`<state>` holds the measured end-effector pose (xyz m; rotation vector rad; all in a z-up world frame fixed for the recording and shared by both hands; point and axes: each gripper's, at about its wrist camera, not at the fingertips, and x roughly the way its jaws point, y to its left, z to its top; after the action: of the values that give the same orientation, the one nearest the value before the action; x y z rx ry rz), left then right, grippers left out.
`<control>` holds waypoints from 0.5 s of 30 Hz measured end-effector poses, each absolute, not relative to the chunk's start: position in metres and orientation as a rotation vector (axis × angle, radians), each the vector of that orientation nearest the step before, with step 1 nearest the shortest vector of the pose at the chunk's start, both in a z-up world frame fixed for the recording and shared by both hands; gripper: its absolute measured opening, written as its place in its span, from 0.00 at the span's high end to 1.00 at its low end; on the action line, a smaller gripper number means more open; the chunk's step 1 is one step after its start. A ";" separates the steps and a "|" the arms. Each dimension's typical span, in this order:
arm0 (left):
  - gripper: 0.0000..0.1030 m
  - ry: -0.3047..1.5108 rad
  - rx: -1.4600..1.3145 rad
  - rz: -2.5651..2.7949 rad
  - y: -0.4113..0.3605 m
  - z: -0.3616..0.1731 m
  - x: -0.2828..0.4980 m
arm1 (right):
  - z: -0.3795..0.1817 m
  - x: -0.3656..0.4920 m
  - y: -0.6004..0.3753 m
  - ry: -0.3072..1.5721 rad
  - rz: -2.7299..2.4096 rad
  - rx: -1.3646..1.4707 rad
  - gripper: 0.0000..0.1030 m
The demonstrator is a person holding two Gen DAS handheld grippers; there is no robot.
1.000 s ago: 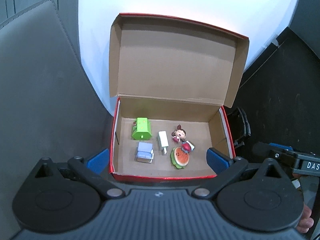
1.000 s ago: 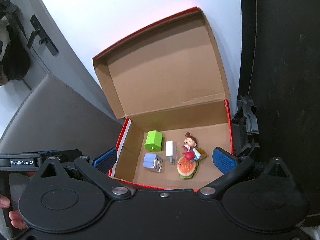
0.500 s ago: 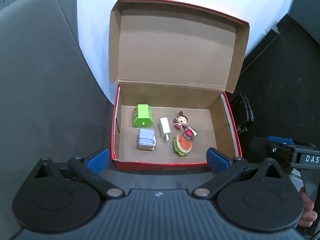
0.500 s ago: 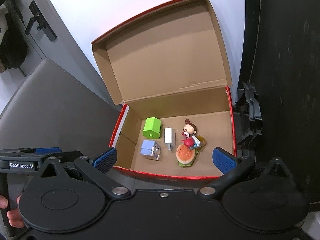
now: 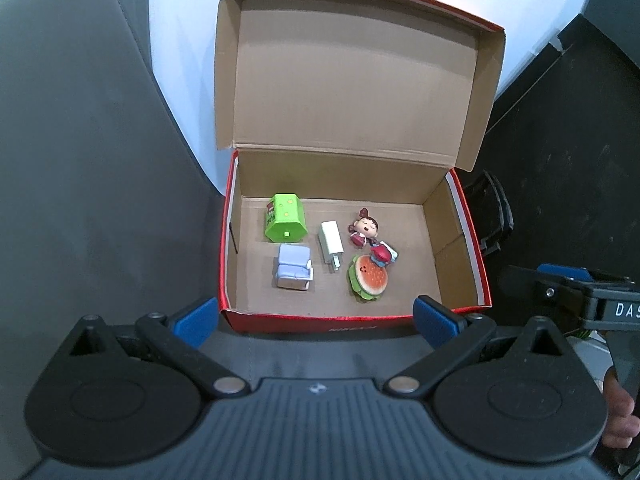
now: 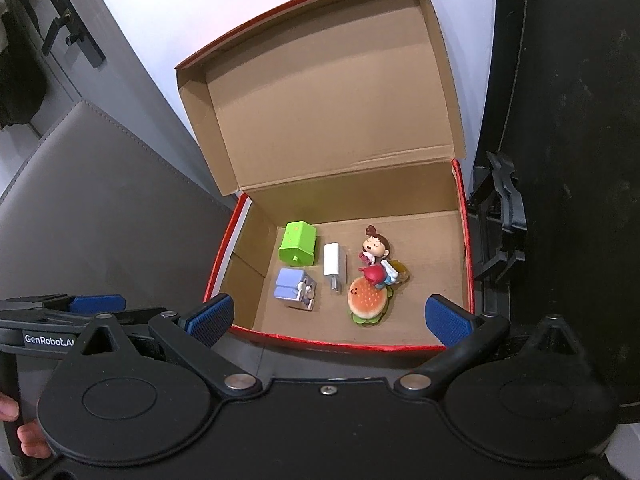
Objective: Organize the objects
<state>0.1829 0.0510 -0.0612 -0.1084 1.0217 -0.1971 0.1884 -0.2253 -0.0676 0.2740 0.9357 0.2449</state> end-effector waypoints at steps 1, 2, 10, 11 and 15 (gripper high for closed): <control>0.01 1.023 -0.109 -0.197 0.051 -0.062 0.184 | -0.068 0.188 -0.225 0.937 0.245 0.273 0.00; 0.01 1.024 -0.110 -0.197 0.052 -0.062 0.184 | -0.068 0.189 -0.225 0.937 0.244 0.272 0.00; 0.01 1.029 -0.110 -0.196 0.052 -0.065 0.186 | -0.069 0.190 -0.222 0.943 0.239 0.261 0.00; 0.01 1.029 -0.110 -0.195 0.052 -0.065 0.186 | -0.069 0.190 -0.222 0.944 0.239 0.259 0.00; 0.01 1.029 -0.113 -0.191 0.052 -0.065 0.186 | -0.069 0.191 -0.221 0.945 0.241 0.255 0.00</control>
<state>0.1858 0.0518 -0.0654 -0.1129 1.0293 -0.1912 0.1906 -0.2214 -0.0686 0.2553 0.9449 0.2409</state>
